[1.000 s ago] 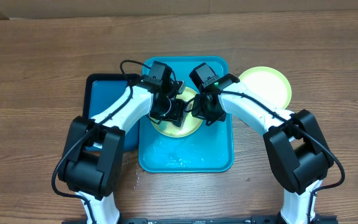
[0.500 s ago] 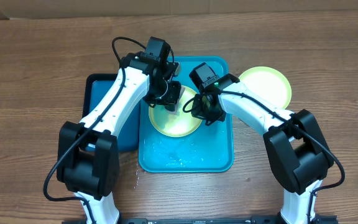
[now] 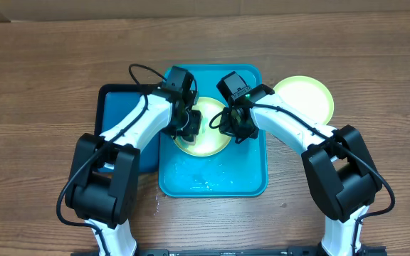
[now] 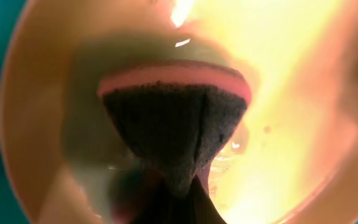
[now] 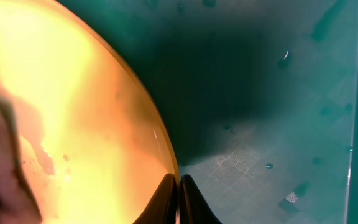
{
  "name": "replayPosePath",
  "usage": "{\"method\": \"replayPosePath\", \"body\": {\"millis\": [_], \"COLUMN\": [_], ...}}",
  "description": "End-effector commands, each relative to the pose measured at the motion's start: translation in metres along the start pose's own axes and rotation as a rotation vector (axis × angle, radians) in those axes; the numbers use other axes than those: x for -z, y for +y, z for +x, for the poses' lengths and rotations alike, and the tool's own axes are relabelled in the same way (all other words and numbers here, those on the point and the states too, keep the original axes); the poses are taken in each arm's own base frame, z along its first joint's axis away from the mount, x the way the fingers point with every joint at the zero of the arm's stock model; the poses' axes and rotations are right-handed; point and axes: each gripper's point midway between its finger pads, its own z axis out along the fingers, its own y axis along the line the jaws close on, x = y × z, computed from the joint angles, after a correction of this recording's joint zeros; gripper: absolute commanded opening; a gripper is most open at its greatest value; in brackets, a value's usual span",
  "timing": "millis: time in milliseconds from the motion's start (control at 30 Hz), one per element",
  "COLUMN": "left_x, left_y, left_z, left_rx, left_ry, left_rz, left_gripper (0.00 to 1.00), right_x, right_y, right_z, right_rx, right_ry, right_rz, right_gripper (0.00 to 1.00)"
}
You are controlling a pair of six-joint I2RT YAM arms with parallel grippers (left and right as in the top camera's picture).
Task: Clean dirty plates on tray and stack at the side
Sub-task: 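Keep scrubbing the plate center with the sponge in circles, left gripper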
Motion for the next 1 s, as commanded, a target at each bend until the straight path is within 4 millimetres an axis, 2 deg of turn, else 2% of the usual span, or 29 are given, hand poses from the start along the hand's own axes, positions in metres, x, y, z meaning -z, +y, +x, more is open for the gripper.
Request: {"method": "replayPosePath", "body": {"millis": [0,133,300,633,967], "left_x": [-0.005,-0.006,-0.007,-0.025,-0.019], "left_y": [0.004,0.001,-0.014,-0.019,-0.032], "left_z": [0.007,0.007,0.01,0.024,0.025], "left_rx": [0.031,0.031,0.031,0.009,-0.004], "left_ry": [0.011,0.01,0.032,0.066,0.08], "left_rz": [-0.01,0.005,0.093,0.091,0.134], "left_gripper": [0.04,0.04,0.04,0.04,0.04], "right_x": [-0.001,-0.001,-0.001,-0.001,-0.001], "right_y": [0.0,0.0,0.0,0.0,0.0], "right_z": [0.001,0.001,0.001,0.001,0.001], "right_rx": [0.005,0.004,0.004,0.004,0.004], "right_ry": [-0.002,-0.002,-0.002,-0.002,-0.003], "right_rz": [0.004,0.004,0.004,0.005,0.004], "right_gripper": [0.04,0.04,0.04,0.04,0.04]}}
